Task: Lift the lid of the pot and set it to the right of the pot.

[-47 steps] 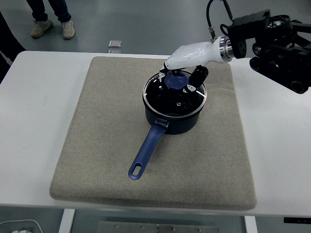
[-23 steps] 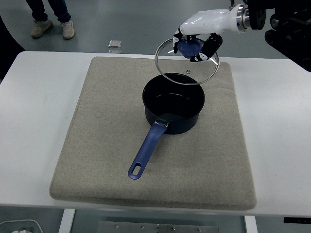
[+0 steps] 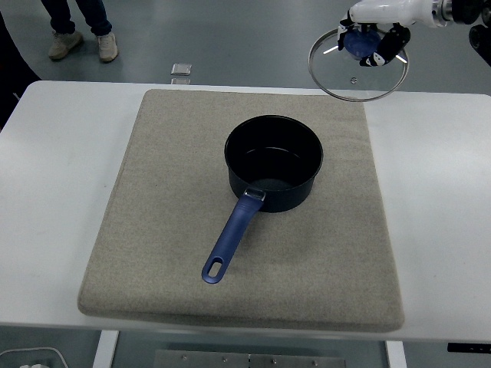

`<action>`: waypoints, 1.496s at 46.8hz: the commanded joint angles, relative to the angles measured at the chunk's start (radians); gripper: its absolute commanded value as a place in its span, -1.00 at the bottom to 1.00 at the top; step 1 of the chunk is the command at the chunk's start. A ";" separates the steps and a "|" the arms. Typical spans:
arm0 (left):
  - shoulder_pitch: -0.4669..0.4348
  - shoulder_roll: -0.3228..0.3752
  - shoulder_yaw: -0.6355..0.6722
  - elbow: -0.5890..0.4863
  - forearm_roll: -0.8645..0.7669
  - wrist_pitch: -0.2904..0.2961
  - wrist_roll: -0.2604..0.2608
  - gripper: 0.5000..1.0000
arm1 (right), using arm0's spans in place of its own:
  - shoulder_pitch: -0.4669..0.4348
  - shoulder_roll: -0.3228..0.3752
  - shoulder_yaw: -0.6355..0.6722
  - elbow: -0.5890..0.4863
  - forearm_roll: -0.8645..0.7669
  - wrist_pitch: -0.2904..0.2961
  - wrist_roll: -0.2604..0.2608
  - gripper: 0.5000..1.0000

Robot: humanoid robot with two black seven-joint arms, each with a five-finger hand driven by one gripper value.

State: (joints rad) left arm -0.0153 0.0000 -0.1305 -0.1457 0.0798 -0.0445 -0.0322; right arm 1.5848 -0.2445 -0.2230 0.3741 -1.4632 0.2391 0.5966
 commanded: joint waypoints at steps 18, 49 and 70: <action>0.000 0.000 0.000 0.000 0.000 0.000 0.000 1.00 | -0.037 -0.019 -0.137 -0.012 -0.002 0.008 0.014 -1.00; 0.000 0.000 0.000 0.000 0.000 0.000 0.000 1.00 | -0.109 -0.010 -0.124 0.092 0.006 0.019 0.014 -1.00; 0.000 0.000 0.000 0.000 0.000 0.000 0.000 1.00 | -0.144 -0.019 -0.130 0.101 0.057 0.020 0.014 -1.00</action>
State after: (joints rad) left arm -0.0154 0.0000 -0.1304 -0.1457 0.0798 -0.0445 -0.0322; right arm 1.4412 -0.2588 -0.3493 0.4755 -1.4067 0.2548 0.6106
